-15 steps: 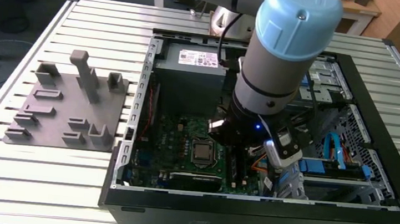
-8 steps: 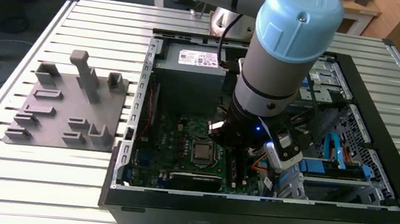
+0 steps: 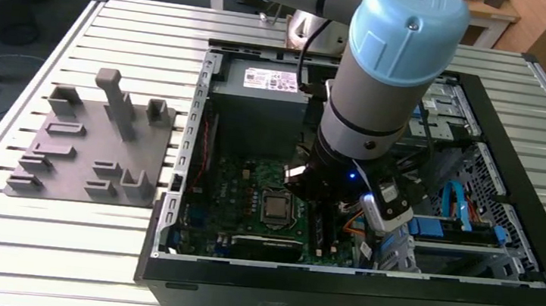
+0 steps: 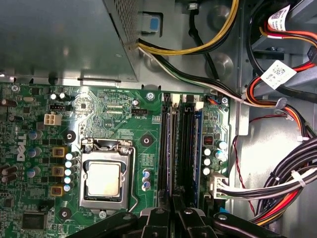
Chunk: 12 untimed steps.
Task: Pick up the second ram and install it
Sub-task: 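Insert the second ram into the second slot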
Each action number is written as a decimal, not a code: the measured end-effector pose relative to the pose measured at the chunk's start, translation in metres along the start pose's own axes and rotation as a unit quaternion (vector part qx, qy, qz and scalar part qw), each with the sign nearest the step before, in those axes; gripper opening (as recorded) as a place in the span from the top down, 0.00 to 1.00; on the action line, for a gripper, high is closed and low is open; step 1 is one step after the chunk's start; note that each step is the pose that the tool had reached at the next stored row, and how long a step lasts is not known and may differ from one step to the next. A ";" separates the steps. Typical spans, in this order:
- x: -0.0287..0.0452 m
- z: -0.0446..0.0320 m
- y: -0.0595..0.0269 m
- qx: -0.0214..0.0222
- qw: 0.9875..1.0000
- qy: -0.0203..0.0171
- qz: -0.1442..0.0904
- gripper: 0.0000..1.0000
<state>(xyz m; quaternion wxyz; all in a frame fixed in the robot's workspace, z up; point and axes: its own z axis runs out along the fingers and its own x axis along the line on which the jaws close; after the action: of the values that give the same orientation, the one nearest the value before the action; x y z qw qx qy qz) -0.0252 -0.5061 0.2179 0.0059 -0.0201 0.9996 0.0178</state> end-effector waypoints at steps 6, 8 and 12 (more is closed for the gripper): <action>-0.0006 0.0000 -0.0001 0.000 1.000 0.000 0.006 0.86; -0.0008 0.0001 -0.0001 0.001 1.000 0.000 0.013 0.86; -0.0012 0.0005 -0.0001 0.001 1.000 -0.001 0.019 0.86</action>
<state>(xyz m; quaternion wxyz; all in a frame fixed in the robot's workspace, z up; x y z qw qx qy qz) -0.0239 -0.5062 0.2174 0.0062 -0.0014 0.9998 0.0166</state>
